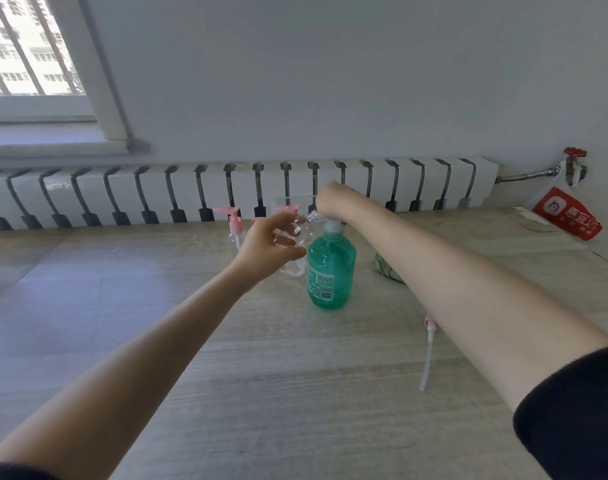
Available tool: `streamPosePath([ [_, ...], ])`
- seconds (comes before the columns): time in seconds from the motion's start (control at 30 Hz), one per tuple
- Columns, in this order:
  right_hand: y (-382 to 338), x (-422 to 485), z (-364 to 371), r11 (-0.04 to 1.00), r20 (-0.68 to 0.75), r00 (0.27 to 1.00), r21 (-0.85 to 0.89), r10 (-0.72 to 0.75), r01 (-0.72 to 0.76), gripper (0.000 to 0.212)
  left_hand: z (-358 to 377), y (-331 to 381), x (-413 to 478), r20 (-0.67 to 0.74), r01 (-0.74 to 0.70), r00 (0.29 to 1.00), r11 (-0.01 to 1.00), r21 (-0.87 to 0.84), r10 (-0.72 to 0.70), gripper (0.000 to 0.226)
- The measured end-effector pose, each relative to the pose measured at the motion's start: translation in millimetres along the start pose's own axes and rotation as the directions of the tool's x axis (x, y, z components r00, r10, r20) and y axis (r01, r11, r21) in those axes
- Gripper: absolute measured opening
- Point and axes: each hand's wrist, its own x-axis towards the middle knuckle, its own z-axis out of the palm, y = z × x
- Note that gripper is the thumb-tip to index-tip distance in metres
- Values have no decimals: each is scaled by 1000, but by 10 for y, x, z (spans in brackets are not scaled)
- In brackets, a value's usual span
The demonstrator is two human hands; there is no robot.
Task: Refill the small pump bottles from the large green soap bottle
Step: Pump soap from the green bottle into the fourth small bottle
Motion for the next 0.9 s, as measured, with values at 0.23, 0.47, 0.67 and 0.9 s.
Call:
streamPosePath([
  [0.23, 21, -69, -33, 999, 7, 1000, 48, 2, -3, 31, -2, 24, -4, -4, -2, 1000, 1000, 2, 2, 50],
  [0.47, 34, -78, -209, 990, -38, 999, 138, 17, -12, 31, 1, 114, 0, -12, -10, 1000, 999, -33, 10, 47],
  [0.67, -3, -62, -126, 997, -8, 1000, 79, 21, -20, 20, 5, 110, 2, -31, -13, 999, 999, -36, 12, 46],
  [0.9, 14, -42, -86, 1000, 4, 1000, 29, -2, 2, 31, -3, 64, 16, -29, 4, 1000, 1000, -29, -4, 53],
])
